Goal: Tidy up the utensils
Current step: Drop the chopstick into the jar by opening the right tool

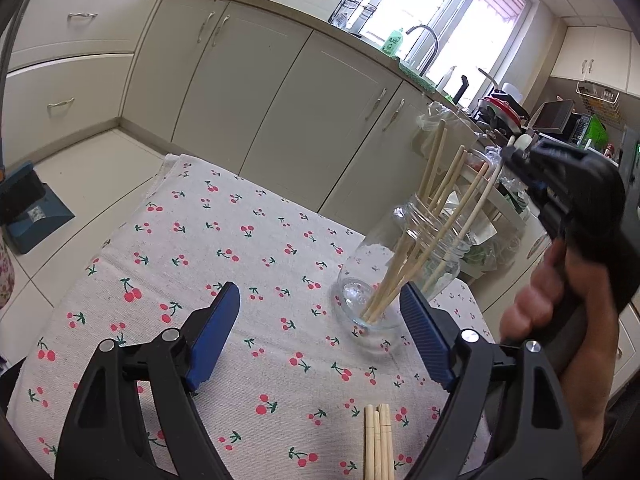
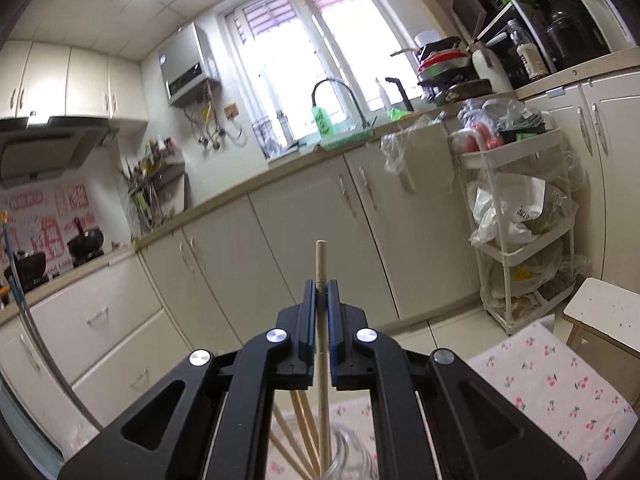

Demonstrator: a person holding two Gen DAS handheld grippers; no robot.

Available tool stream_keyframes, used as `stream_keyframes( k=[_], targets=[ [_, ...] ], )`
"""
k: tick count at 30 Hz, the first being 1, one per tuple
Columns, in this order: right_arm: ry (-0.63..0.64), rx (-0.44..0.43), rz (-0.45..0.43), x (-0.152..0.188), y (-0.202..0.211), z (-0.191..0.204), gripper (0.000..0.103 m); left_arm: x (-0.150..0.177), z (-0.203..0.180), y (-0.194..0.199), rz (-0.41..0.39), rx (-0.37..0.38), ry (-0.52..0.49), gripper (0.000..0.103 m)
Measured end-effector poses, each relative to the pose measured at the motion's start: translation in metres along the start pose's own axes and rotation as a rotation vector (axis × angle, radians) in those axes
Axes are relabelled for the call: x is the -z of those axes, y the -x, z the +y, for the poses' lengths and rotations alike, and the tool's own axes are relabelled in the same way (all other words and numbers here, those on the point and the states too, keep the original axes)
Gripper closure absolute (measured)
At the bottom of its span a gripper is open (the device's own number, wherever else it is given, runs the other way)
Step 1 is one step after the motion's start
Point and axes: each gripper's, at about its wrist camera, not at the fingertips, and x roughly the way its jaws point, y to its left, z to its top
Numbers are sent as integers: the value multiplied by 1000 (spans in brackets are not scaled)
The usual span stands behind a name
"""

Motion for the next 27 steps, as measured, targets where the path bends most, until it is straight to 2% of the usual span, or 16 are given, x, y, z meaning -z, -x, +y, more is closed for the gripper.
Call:
stream_keyframes(
  k=[6, 8, 9, 12, 14, 16, 21, 27],
  targets=[
    [43, -8, 103, 26, 5, -1, 97, 0, 1, 0, -1, -1, 1, 23],
    [59, -16, 155, 33, 7, -2, 90, 0, 1, -1, -1, -2, 4, 23],
    [58, -16, 171, 36, 10, -4, 80, 0, 1, -1, -2, -3, 5, 23],
    [53, -3, 205, 43, 27, -15, 77, 0, 2, 0, -5, -5, 12, 22],
    [45, 6, 269, 50, 42, -24, 77, 0, 3, 0, -9, -5, 19, 21],
    [62, 3, 381, 67, 59, -29, 77, 0, 4, 1, -12, -5, 24, 21],
    [158, -41, 595, 114, 88, -18, 77, -2, 5, 1, 9, -11, 32, 21],
    [255, -46, 718, 148, 87, 1, 77, -3, 17, 22, 62, -56, 47, 20]
  ],
)
